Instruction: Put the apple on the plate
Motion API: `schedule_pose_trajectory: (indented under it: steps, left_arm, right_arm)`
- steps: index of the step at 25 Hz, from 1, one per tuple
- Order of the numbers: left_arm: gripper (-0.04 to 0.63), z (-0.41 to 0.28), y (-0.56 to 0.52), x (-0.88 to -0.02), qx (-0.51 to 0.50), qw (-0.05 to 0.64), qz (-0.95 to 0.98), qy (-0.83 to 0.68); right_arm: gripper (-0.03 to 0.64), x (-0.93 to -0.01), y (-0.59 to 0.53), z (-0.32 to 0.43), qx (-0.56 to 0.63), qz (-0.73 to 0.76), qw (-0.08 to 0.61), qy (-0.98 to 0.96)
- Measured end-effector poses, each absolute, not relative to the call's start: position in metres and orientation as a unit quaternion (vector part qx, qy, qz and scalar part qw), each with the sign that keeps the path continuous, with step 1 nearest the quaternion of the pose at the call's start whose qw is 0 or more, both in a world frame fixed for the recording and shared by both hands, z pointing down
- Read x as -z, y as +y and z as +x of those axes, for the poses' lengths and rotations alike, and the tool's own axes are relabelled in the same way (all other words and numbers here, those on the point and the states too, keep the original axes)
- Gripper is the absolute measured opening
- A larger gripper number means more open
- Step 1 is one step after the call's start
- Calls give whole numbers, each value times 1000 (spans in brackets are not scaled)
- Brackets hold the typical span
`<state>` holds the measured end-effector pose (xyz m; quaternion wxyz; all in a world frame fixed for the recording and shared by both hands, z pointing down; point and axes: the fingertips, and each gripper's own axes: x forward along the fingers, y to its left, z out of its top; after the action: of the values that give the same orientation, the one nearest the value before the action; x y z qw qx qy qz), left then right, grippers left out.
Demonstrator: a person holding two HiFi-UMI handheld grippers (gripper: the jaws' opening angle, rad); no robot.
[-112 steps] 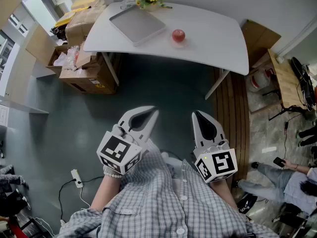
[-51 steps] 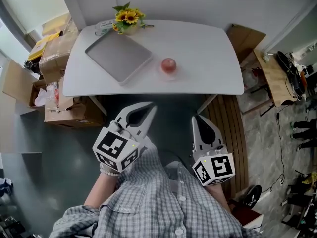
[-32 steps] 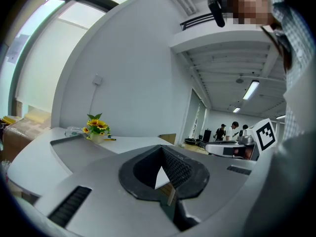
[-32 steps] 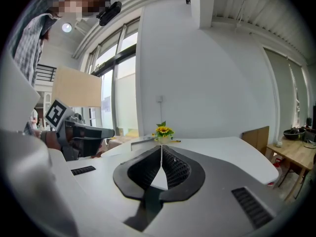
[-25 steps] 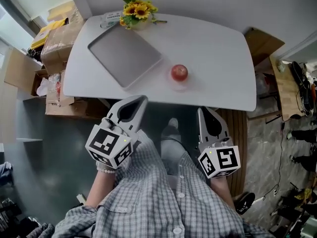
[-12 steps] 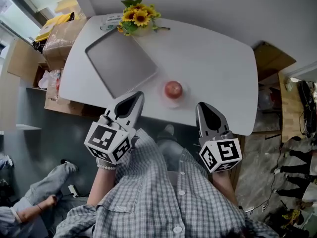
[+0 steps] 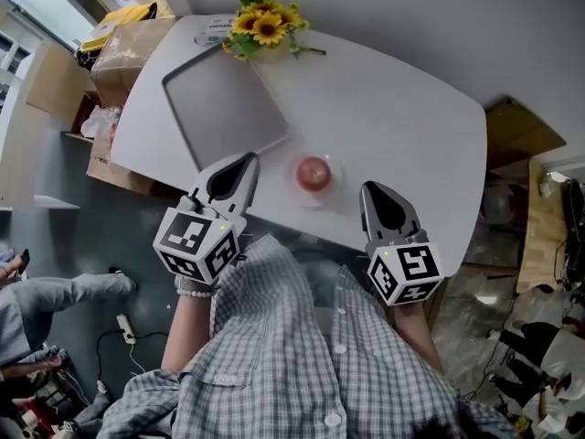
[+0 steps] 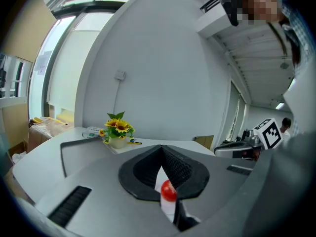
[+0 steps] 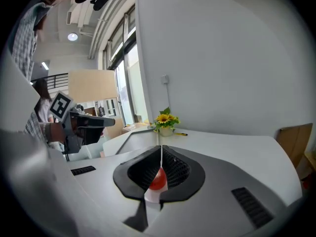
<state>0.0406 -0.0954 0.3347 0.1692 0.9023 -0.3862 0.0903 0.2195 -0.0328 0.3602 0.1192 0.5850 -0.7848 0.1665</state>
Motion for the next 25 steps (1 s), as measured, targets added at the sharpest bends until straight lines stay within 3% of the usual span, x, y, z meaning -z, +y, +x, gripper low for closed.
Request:
schedule_pose_trajectory:
  steps: [25]
  left_arm:
    - [11,74,-117,-448,-242,250,883,-313]
  right_arm:
    - [26,-465,-59,239,-272,573,208,-744]
